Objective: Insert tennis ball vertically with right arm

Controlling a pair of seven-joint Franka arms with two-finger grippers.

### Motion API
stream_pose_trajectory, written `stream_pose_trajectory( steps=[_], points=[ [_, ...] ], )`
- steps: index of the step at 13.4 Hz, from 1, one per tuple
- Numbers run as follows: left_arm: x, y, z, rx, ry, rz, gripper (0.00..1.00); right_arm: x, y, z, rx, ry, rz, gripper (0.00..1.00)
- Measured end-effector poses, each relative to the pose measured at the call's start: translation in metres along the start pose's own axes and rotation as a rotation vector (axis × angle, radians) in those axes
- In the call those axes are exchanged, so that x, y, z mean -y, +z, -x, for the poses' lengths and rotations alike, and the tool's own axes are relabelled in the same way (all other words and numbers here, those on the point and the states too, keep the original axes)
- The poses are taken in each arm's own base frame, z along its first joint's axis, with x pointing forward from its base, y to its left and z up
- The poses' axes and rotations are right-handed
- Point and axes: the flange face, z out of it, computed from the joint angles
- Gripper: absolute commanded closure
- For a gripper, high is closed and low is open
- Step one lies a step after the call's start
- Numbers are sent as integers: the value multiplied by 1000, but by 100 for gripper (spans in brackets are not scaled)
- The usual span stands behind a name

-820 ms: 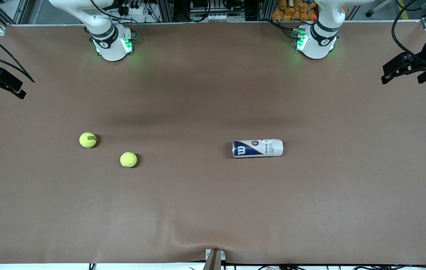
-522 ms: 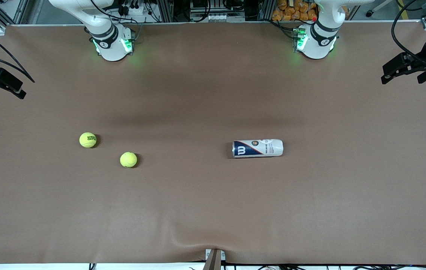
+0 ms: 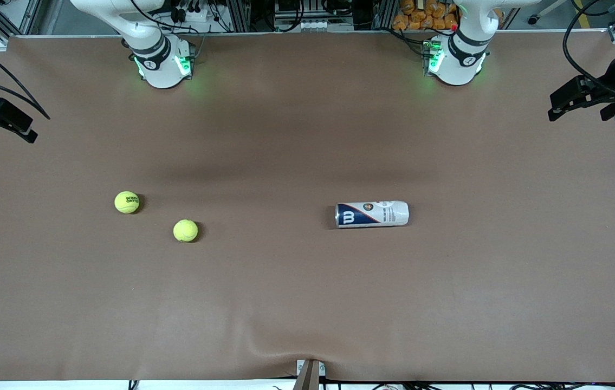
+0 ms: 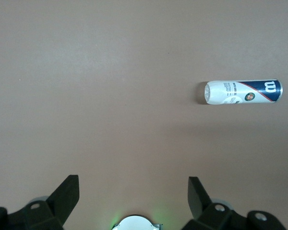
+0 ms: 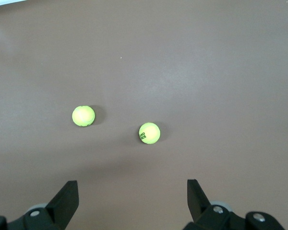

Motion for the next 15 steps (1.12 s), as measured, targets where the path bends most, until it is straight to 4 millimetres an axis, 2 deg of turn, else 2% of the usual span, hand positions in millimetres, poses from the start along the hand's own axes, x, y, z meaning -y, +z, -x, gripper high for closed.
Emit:
stream_pose_trajectory(
  steps=[7, 12, 13, 15],
  points=[
    [-10, 12, -6, 25, 18, 10, 0, -4, 0, -1, 0, 8, 0, 0],
    [-14, 11, -6, 24, 25, 10, 0, -4, 1, -1, 2, 8, 1, 0],
    [-18, 11, -5, 25, 32, 9, 0, -4, 1, -1, 3, 8, 1, 0],
    [-38, 16, -5, 36, 68, 6, 0, -4, 2, -1, 4, 7, 1, 0]
  ],
)
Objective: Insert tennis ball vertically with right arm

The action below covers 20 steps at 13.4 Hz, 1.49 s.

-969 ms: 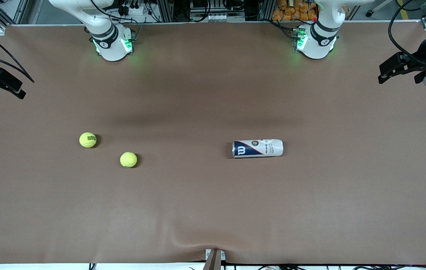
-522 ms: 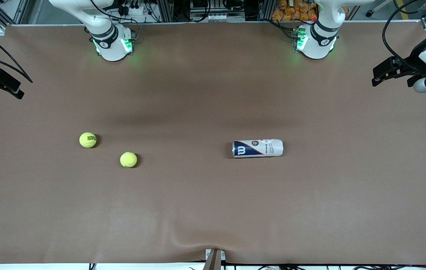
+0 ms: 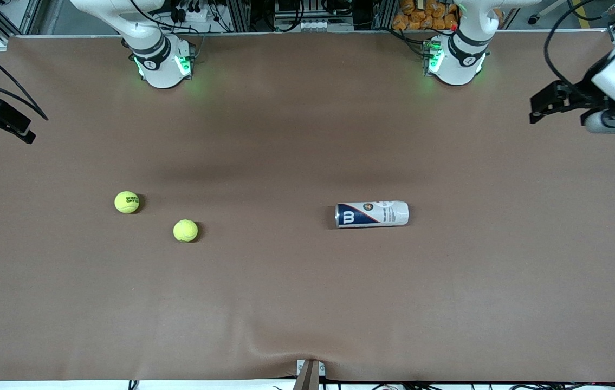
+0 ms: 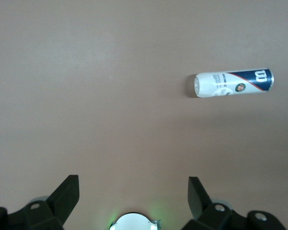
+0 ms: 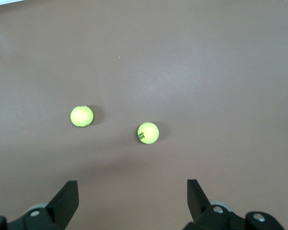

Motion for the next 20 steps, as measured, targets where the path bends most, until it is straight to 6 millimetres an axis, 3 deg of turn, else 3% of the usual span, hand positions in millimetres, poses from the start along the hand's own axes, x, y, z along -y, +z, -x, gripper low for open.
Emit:
stream_pose_trajectory(
  steps=[3, 6, 12, 16, 18, 20],
  points=[
    [-14, 13, -6, 25, 24, -2, 0, 0, 0, 0, 0, 0, 0, 0],
    [-9, 22, -13, 44, 13, 0, 0, 0, 0, 0, 0, -1, 0, 0],
    [8, 18, -15, 31, -15, -32, 0, 5, 3, -1, 6, -7, -2, 0],
    [13, 17, -17, 19, -22, -50, 0, 28, 44, -15, 84, -30, -28, 0],
    [0, 24, -25, 8, 6, -48, 0, 48, 63, -20, 116, -61, -23, 0],
    [-42, 49, -37, 33, 88, -88, 0, 72, 81, -23, 136, -98, -18, 0]
  ],
)
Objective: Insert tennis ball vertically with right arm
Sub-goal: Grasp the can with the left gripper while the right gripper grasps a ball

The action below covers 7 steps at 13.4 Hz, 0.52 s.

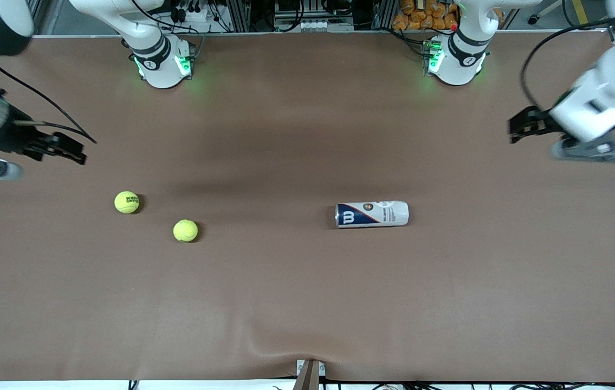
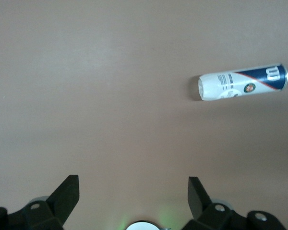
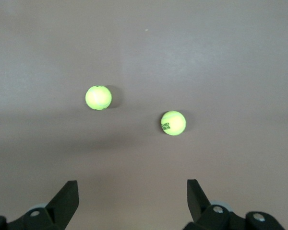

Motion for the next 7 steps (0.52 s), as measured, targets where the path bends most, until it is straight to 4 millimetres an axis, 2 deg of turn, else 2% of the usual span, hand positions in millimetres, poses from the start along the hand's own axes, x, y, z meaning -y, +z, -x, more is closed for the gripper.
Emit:
stream_pose_trajectory(
  steps=[2, 4, 6, 7],
  points=[
    [-64, 33, -20, 12, 118, -123, 0, 18, 19, -7, 28, -23, 9, 0],
    [-138, 77, -38, 15, 193, -194, 0, 29, 42, -18, 50, -18, 16, 0],
    [-185, 118, -51, 41, 229, -209, 0, 42, 71, -31, 69, -26, 23, 0],
    [-201, 138, -57, 57, 252, -213, 0, 54, 88, -38, 75, -25, 28, 0]
  ],
)
